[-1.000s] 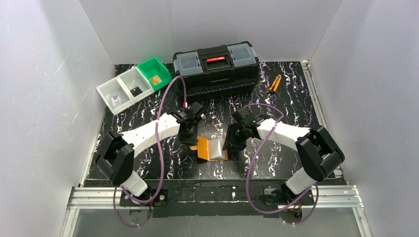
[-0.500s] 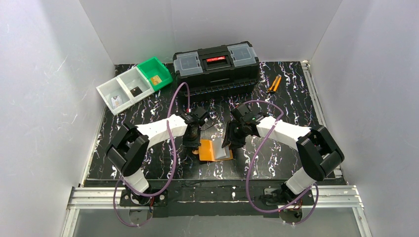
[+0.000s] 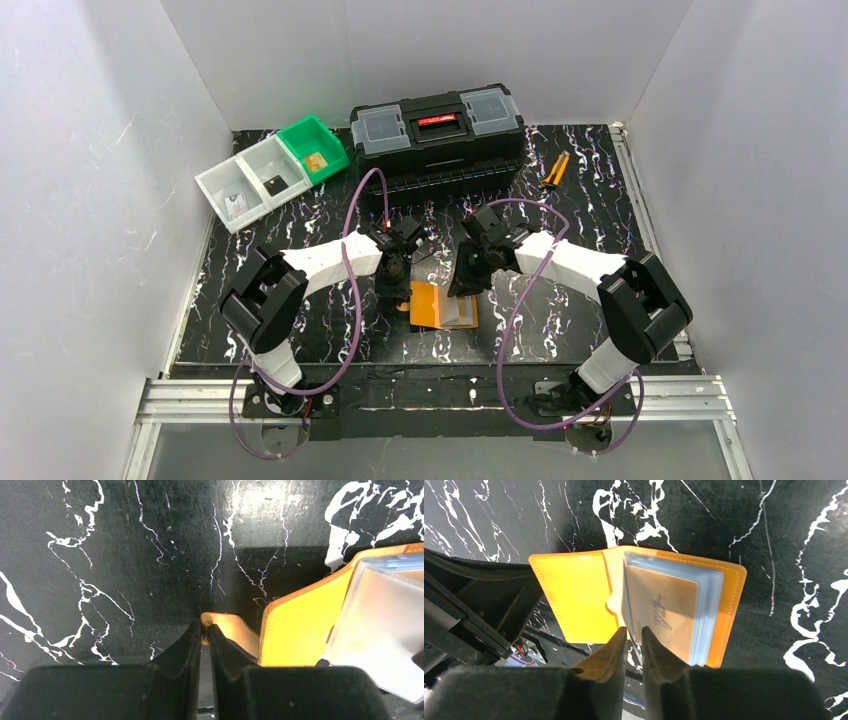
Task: Take the credit cards out of the card holder
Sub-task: Open the card holder at the center of the board.
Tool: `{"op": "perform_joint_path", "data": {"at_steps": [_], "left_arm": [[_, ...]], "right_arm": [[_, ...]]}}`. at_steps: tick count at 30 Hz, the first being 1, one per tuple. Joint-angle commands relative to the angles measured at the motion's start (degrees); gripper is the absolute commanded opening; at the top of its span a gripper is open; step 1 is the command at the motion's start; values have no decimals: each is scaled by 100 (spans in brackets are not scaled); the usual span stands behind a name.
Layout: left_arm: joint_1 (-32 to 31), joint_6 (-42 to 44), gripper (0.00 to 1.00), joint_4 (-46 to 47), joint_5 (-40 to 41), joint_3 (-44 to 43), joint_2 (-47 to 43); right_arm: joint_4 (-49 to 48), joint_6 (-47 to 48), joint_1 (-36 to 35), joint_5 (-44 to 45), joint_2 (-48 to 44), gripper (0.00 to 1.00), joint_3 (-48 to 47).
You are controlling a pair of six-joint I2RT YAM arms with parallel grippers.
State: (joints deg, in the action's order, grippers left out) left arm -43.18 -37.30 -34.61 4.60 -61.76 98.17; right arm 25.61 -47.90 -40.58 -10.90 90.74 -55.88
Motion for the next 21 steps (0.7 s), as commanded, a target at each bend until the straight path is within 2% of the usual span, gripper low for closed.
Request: {"op": "perform_joint_path", "data": {"at_steps": [1,4,7,14,21], "left_arm": [[18,23,0,-40,-139,-115,-199],[10,62,7,-114,-140,-123,-370],[11,113,14,-187,-161,-131,-557],[13,244,30,-317,-285,-99,-1000],[13,379,35,-735,-118,-256,-1487]], "right_arm": [[76,-22,-64,-48,168,20,-332],[143,-10,-64,-15,228,11,-437],[116,-12,-73,-102,276,12,-507],[17,-171,-300,-256,461,33,-743],[-1,-369,-597,-345,839,55,-1016]]}}
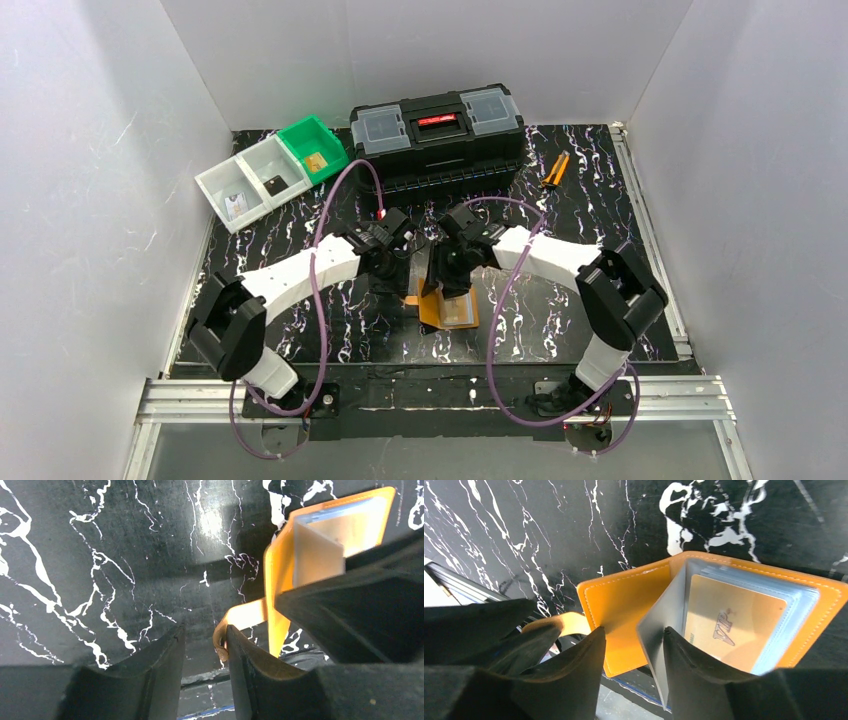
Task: Take the credit cards out of the card holder
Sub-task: Open the card holder at the center of the board.
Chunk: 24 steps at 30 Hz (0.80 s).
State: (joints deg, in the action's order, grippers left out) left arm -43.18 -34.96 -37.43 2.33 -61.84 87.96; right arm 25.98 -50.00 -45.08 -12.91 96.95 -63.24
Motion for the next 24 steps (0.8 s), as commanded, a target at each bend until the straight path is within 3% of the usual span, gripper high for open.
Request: {"op": "perform_joint_path", "data": {"at_steps": [1,11,24], "left_arm": [[16,152,35,-521,151,-268,-549],[17,98,36,-966,-24,-271,-1359],[14,-2,36,-968,-570,-432,-1561]], "right_arm": [[-54,-186,-182,-160,292,58,-317],[-430,-624,-285,-320,701,74,-430],[-238,-709,-445,188,395,78,-536]]}}
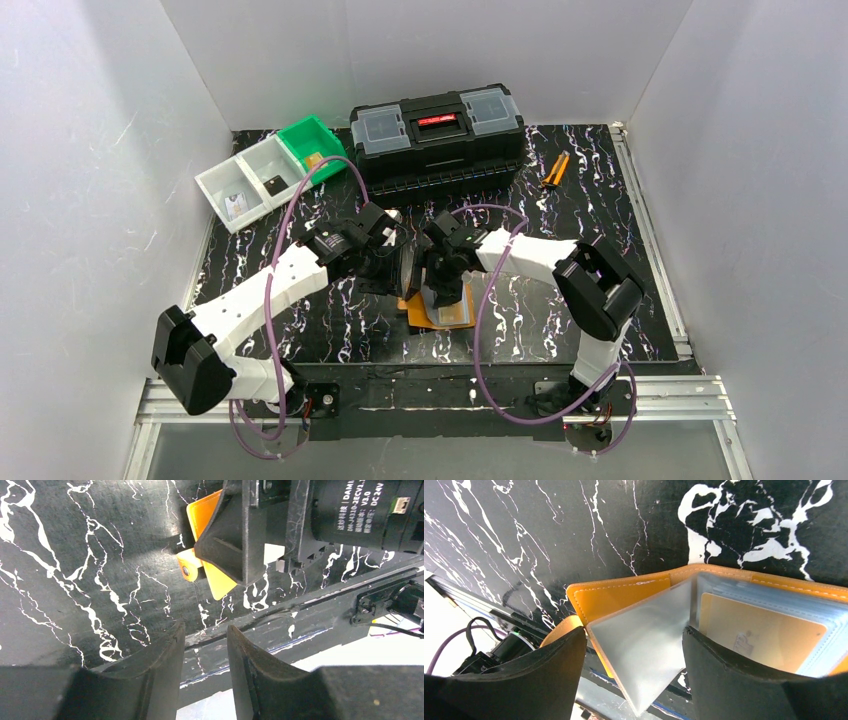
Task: Take the credit cards out of the card holder
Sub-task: Open the card holder at the center of the board.
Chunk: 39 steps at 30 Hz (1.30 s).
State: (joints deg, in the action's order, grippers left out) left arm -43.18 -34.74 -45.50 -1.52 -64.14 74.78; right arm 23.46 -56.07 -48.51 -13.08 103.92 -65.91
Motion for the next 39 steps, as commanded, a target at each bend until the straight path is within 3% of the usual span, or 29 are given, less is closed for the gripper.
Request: {"op": "perform_joint_path", "data": {"at_steps": [1,12,27,39], "left_arm": [[18,-14,35,-161,-195,-212,-249],[13,-21,34,-130,-299,-268,-278],[17,-187,21,78,-512,-10,-242],[16,-900,10,1036,-729,402,31]], "right_arm": [[40,-112,-120,219,-328,78,-285],[507,-52,-361,511,-433,80,-661],[-419,-227,-361,-171,803,80,-801],[-625,-54,0,-110,-70,85,-332]]}}
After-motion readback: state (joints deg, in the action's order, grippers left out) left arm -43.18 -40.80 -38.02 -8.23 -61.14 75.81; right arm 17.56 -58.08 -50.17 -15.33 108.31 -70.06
